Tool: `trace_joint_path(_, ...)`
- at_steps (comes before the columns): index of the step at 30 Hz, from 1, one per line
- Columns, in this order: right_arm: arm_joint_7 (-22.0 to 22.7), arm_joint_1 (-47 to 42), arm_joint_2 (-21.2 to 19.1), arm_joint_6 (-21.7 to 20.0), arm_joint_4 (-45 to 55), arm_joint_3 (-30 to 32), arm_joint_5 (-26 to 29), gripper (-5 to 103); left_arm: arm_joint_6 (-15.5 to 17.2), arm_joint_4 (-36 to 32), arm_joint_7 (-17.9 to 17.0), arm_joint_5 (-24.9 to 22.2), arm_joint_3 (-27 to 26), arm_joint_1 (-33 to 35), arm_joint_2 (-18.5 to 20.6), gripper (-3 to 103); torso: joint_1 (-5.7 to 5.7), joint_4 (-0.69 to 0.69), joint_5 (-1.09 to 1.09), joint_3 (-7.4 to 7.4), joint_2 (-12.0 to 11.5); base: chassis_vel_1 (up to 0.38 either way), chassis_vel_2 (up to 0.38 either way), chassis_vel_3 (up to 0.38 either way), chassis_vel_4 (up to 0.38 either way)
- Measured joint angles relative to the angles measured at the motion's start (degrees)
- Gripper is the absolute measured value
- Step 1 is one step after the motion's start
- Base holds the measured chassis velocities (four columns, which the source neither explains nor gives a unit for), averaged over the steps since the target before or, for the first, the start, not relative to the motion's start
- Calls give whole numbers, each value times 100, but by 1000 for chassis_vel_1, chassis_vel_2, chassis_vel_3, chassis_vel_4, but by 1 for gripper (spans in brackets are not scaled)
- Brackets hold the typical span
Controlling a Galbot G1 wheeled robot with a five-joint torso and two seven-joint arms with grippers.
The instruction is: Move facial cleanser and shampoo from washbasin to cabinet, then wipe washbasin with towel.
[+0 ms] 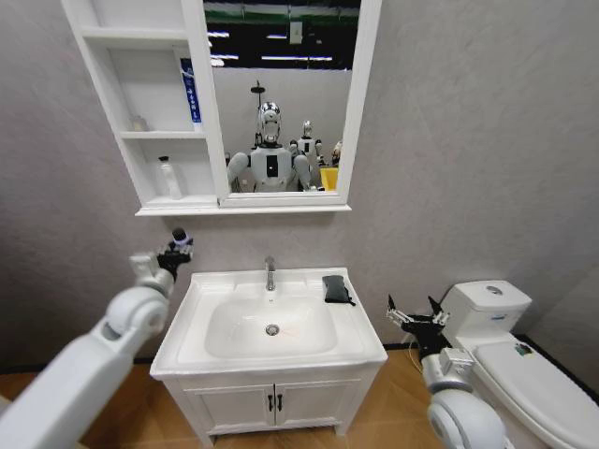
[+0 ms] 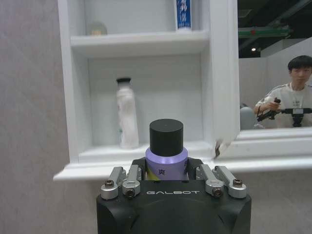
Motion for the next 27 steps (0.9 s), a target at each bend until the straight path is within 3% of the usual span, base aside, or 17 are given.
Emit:
trace_joint_path(3,-28,34,-37,-40,2,-21,5,100,155,304,434,-379,158,-832,375,42,0,0,-1,0,0,0,0,0,0)
trace_joint_path(4,-28,34,-37,-40,2,-21,5,100,155,304,434,-379,158,-832,375,42,0,0,-1,0,0,0,0,0,0)
trace_joint_path(5,-32,35,-47,-45,2,-25,5,100,190,421,605,-446,199,-1036,431,42,0,0,-1,0,0,0,0,0,0)
trace_joint_path(6,-43,35,-75,-48,5,-29,5,100,249,716,1077,-549,252,-1350,514,42,0,-1,1,0,0,0,0,0,0)
trace_joint_path(7,-43,35,-75,-48,5,-29,5,100,249,716,1077,-549,252,-1350,514,42,0,-1,1,0,0,0,0,0,0)
trace_joint_path(9,-53,29,-103,-49,-1,-31,-8,100,287,1328,2138,-575,293,-1656,564,42,0,0,0,0,0,0,0,0,0)
trace_joint_path(10,-53,29,-103,-49,-1,-31,-8,100,287,1328,2138,-575,293,-1656,564,42,0,0,0,0,0,0,0,0,0)
trace_joint_path(11,-58,18,-107,-48,-10,-28,-14,100,316,1637,2621,-562,303,-1771,564,42,1,0,-2,1,0,0,0,0,0)
trace_joint_path(14,-68,-42,-105,-28,-36,15,-35,100,390,2234,3365,-439,478,-2106,439,42,0,4,-2,0,0,0,0,0,0)
trace_joint_path(16,-77,-54,-95,-14,-50,25,-57,100,393,2407,3457,-335,612,-2268,329,42,0,3,-1,0,1,0,0,0,0)
trace_joint_path(21,-97,-50,51,14,-109,35,-155,100,395,2926,3453,213,950,-2771,-395,42,1,-5,2,1,1,0,0,0,0)
trace_joint_path(27,-91,-94,92,44,-122,90,-183,100,382,3186,3443,558,1041,-2873,-676,42,1,2,1,1,1,0,0,0,0)
